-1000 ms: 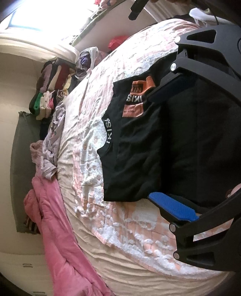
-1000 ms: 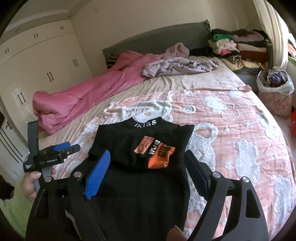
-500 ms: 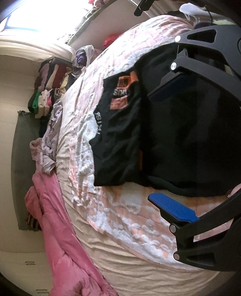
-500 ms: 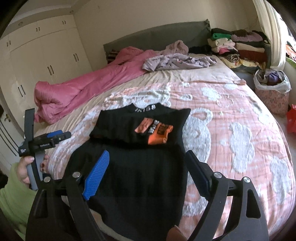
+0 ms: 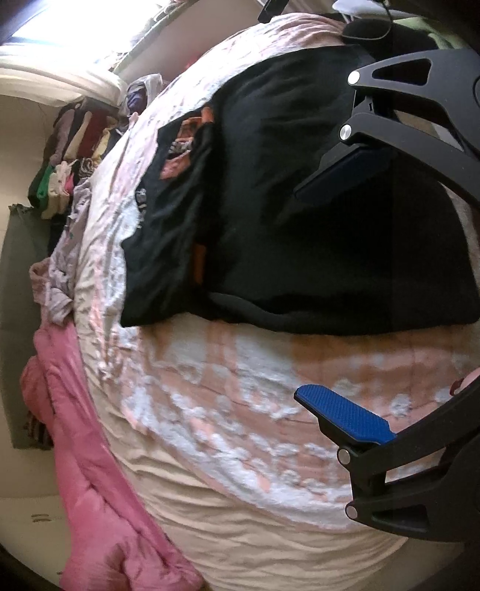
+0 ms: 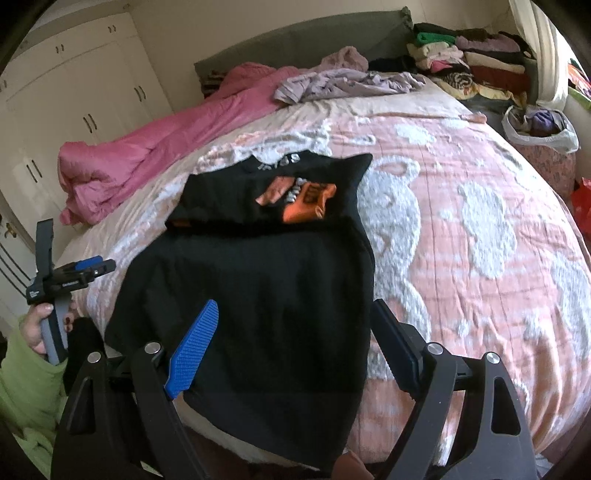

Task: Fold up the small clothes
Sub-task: 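Grasp the black sweatshirt hem with both grippers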

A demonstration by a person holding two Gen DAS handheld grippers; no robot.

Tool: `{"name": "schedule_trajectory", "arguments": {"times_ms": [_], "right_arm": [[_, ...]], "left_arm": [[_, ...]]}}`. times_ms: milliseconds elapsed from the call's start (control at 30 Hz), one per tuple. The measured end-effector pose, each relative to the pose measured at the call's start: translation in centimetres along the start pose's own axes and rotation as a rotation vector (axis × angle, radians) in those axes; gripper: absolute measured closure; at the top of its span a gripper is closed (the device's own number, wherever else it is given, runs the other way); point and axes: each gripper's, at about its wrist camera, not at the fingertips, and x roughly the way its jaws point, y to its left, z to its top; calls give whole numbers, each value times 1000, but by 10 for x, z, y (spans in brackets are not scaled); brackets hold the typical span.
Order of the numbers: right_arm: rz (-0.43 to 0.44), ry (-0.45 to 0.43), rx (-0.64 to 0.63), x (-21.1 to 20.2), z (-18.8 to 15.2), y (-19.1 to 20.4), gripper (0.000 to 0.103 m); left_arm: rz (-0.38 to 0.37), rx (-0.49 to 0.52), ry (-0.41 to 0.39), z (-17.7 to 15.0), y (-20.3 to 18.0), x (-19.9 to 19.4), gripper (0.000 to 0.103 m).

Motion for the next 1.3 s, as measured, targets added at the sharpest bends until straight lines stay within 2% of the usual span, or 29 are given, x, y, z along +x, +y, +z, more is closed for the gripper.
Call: {"name": "schedule_trajectory", "arguments": {"times_ms": [267, 333, 433, 700, 900, 1000, 1100, 1167, 1200, 1233, 1300], "right_arm": [[-65, 61, -55, 11, -21, 0, 20], [-72, 77, -67, 14, -26, 1, 20], [-78, 104, -73, 18, -31, -1, 20], [-94, 176, -60, 38, -46, -6, 20], [-108, 213, -39, 52, -52, -11, 22], [-107, 225, -19, 57, -54, -14, 29], [-108, 213, -11, 56, -55, -17, 55], [-100, 196, -4, 54, -54, -19, 77], [-100, 189, -1, 52, -53, -20, 83], [-101, 182, -1, 50, -52, -21, 93], [-88, 160, -2, 44, -50, -20, 94]], "left_arm": [[-34, -43, 57, -26, 13, 4, 29], [-41, -63, 73, -32, 16, 7, 42], [-70, -90, 114, -42, 19, 12, 52], [-71, -97, 171, -64, 16, 23, 54], [-43, -81, 166, -71, 9, 26, 49], [-6, -48, 159, -73, 2, 26, 50], [-4, -26, 153, -75, -4, 23, 69], [2, -9, 146, -74, -8, 21, 89], [-2, -6, 144, -74, -7, 19, 96], [-4, -6, 142, -72, -7, 18, 97], [-22, -14, 140, -70, -3, 12, 98]]}}
